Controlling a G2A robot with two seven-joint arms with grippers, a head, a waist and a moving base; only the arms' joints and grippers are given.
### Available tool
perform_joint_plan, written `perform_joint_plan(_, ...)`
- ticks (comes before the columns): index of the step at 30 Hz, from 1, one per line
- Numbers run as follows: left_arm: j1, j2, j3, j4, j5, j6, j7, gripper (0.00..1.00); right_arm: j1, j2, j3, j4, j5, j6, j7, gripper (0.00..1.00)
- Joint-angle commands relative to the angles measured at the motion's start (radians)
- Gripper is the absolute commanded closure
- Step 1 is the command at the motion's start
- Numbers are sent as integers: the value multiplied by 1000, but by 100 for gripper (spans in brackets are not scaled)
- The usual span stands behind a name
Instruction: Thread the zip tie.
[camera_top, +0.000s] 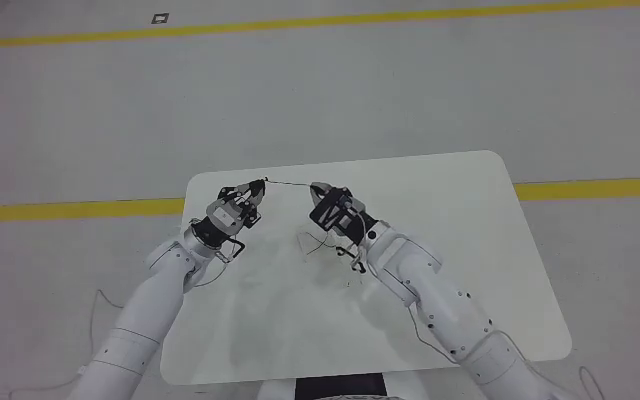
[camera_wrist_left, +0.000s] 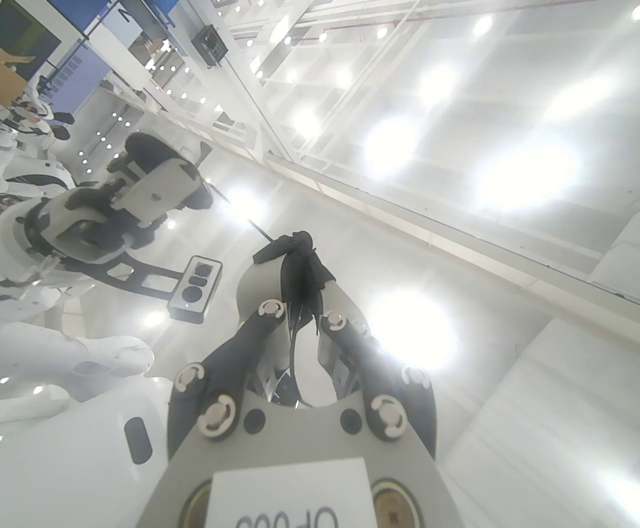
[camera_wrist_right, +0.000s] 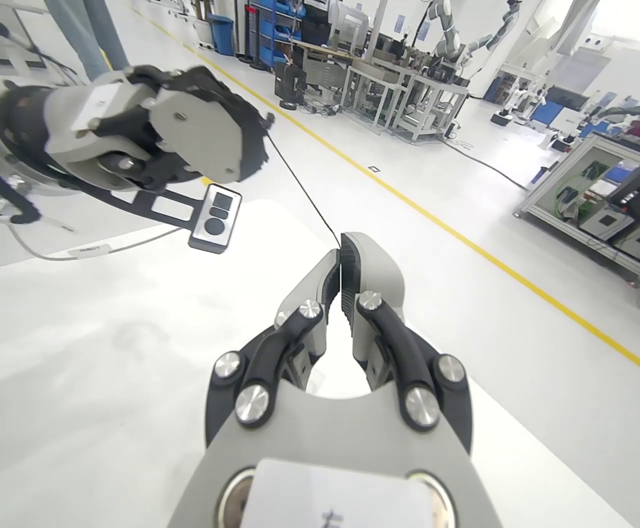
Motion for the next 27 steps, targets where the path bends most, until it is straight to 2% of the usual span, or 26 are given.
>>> perform_joint_plan(1, 0, 0, 0, 0, 0, 0, 0, 100, -23, 7, 36, -13, -3, 10, 11, 100)
perform_joint_plan(7, 0, 0, 0, 0, 0, 0, 0, 100, -90, 36, 133, -81, -3, 25, 37, 100)
perform_joint_plan(8, 0, 0, 0, 0, 0, 0, 0, 100, -96, 40, 142, -95, -3, 21, 43, 80)
perform_joint_plan(9, 0, 0, 0, 0, 0, 0, 0, 100, -96, 40, 142, -95, -3, 21, 43, 36)
perform_joint_plan(10, 0, 0, 0, 0, 0, 0, 0, 100, -96, 40, 142, -95, -3, 21, 43, 0)
perform_joint_plan(18, 0, 0, 0, 0, 0, 0, 0, 100, -97, 40, 141, -94, -2, 22, 42, 0)
perform_joint_plan(21, 5, 2, -5, -18, 20, 0, 10, 100, -109, 38, 148, -93, 31, 44, 39, 0)
perform_joint_plan(24, 16, 15, 7, -27, 51, 0, -21, 100, -119, 40, 184, -100, 43, 62, 49, 0)
perform_joint_plan(27, 16, 36, 26, -26, 67, 0, -68, 100, -133, 44, 227, -114, 70, 76, 56, 0)
